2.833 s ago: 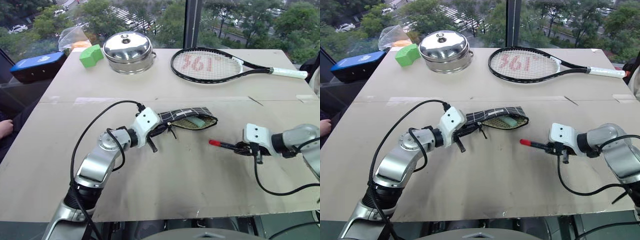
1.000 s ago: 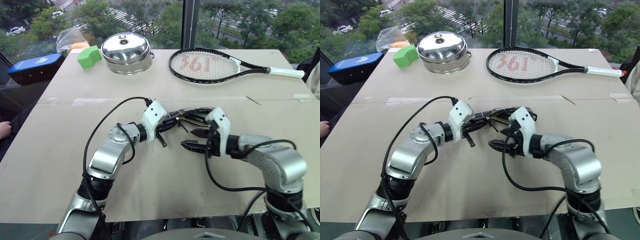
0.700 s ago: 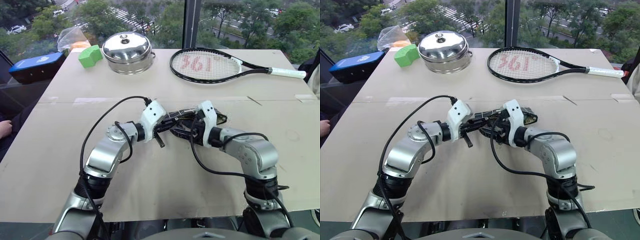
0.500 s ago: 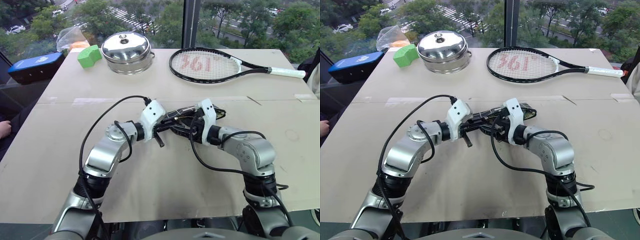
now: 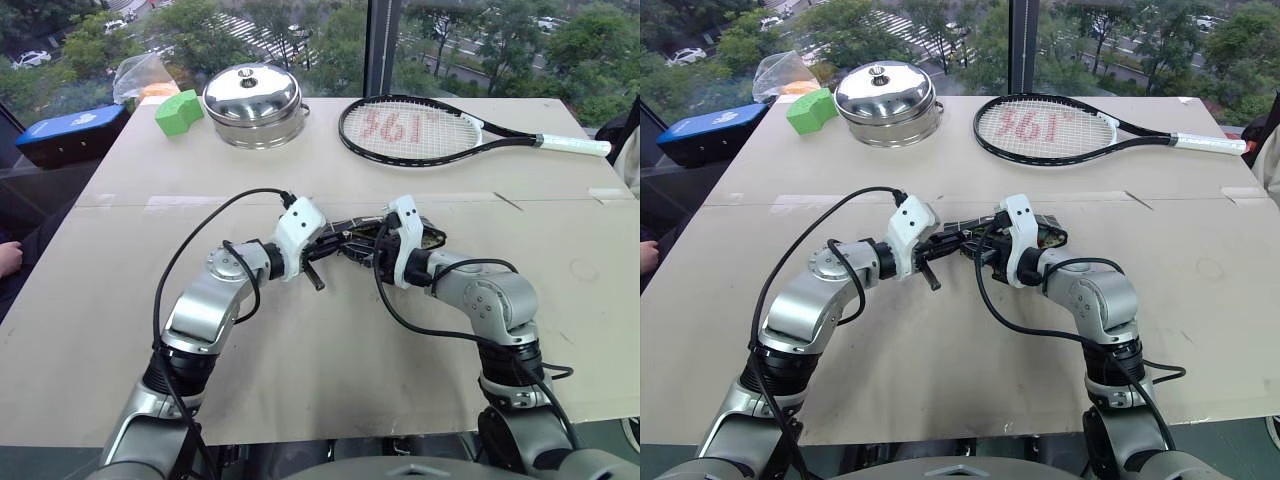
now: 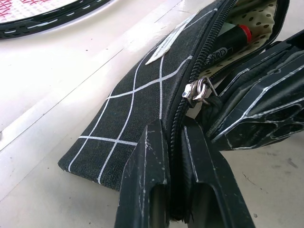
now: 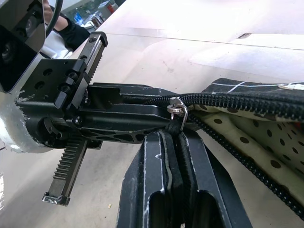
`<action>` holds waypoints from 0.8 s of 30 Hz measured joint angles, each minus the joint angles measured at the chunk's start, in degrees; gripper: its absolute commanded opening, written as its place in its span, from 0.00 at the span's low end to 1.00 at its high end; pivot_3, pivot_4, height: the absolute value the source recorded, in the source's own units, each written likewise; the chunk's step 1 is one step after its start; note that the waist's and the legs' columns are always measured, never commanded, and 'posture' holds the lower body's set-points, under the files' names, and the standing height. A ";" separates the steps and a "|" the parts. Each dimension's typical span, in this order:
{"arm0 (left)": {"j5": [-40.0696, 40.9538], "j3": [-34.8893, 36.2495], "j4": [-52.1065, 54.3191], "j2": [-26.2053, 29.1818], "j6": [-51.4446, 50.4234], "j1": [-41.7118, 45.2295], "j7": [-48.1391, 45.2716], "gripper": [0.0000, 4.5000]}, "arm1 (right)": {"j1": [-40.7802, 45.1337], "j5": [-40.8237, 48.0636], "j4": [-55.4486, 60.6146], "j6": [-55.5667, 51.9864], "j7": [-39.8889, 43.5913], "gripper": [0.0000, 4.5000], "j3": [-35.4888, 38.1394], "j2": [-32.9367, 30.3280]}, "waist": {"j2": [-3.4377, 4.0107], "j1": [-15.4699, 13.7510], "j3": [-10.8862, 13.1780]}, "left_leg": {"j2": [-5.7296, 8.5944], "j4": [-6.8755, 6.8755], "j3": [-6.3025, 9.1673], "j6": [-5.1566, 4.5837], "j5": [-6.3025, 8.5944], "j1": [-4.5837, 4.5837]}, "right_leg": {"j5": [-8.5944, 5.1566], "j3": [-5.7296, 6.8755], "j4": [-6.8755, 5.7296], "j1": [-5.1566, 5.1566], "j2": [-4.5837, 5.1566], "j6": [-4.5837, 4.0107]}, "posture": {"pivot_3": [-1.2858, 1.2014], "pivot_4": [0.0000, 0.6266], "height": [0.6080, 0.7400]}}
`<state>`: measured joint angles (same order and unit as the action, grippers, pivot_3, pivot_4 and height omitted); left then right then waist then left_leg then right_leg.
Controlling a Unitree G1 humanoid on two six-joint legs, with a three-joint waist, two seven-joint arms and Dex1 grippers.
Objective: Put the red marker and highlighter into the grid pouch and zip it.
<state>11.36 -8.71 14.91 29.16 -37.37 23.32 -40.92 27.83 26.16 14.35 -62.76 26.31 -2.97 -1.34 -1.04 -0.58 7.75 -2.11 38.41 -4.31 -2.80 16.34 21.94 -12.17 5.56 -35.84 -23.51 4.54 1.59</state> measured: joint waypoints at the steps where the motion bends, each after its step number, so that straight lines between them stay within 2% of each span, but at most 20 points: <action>1: 0.00 0.00 0.01 -0.01 0.00 0.00 0.04 0.00 | -0.12 0.11 0.19 -0.03 -0.41 0.01 0.00 -0.23 | 0.00 -0.02 0.00 | 0.00 0.00 0.00 0.00 0.00 0.00 | 0.00 0.00 0.00 0.00 0.00 0.00 | 0.52 0.24 1.00; 5: -0.03 -0.64 0.04 -0.10 0.08 -0.02 0.35 0.00 | -2.52 0.12 4.65 -1.62 -4.60 0.01 1.76 -3.21 | 0.00 -0.28 0.00 | 0.02 0.00 0.01 0.00 0.00 0.06 | 0.00 0.00 0.05 0.00 0.07 0.00 | 0.52 0.24 1.00; 11: -0.81 -0.63 -0.21 0.05 0.16 -0.02 2.11 0.00 | -7.20 -0.51 11.86 -6.46 -9.86 0.01 10.78 -11.44 | 0.01 -0.15 0.01 | 0.02 -0.03 -0.03 -0.01 0.01 0.04 | 0.00 -0.02 0.06 -0.01 0.05 0.01 | 0.52 0.24 1.00; 13: -1.06 -0.58 -0.35 0.09 0.39 -0.10 2.45 0.00 | -8.96 -1.08 13.27 -8.07 -10.84 0.01 15.49 -16.41 | 0.02 -0.30 0.02 | 0.03 -0.04 -0.02 -0.01 0.01 0.05 | -0.01 -0.01 0.07 -0.01 0.07 0.01 | 0.52 0.24 1.00; 18: -0.95 -3.25 -0.58 -0.91 2.48 -0.01 2.34 0.00 | -10.45 -0.57 14.44 -7.82 -10.08 0.01 16.80 -22.00 | 0.04 -0.02 0.03 | 0.01 -0.08 -0.10 -0.26 0.15 -0.05 | -0.01 -0.12 0.07 -0.01 0.00 0.01 | 0.52 0.24 1.00; 21: -2.55 -4.79 -2.52 0.07 6.75 0.09 1.37 0.00 | -13.45 0.05 15.18 -4.34 -6.64 0.01 15.23 -26.22 | 0.05 -0.14 0.03 | 0.00 -0.09 -0.09 -0.27 0.16 -0.04 | -0.02 -0.12 0.07 -0.01 -0.03 0.01 | 0.52 0.24 1.00; 23: -3.77 -5.65 -3.46 1.51 10.39 -0.05 -0.14 0.19 | -15.91 -0.74 15.98 -0.40 -4.44 0.15 12.84 -30.22 | 0.05 -0.27 0.03 | 0.01 -0.08 -0.09 -0.28 0.16 0.00 | -0.02 -0.11 0.14 -0.02 -0.01 0.01 | 0.52 0.24 1.00; 24: -4.09 -5.57 -3.80 2.15 11.28 -0.13 -0.49 0.25 | -16.68 -1.28 16.06 0.67 -3.92 0.21 12.72 -30.99 | 0.04 -0.25 0.03 | 0.00 -0.07 -0.09 -0.28 0.16 0.01 | -0.02 -0.11 0.16 -0.02 -0.01 0.01 | 0.52 0.24 1.00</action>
<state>7.27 -14.27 11.10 31.31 -26.09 23.19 -41.41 11.15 24.88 30.42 -62.08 22.40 9.75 -32.34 -1.00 -0.83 7.78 -2.10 38.33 -4.40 -3.09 16.50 21.94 -12.19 5.45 -35.68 -23.52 4.53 1.59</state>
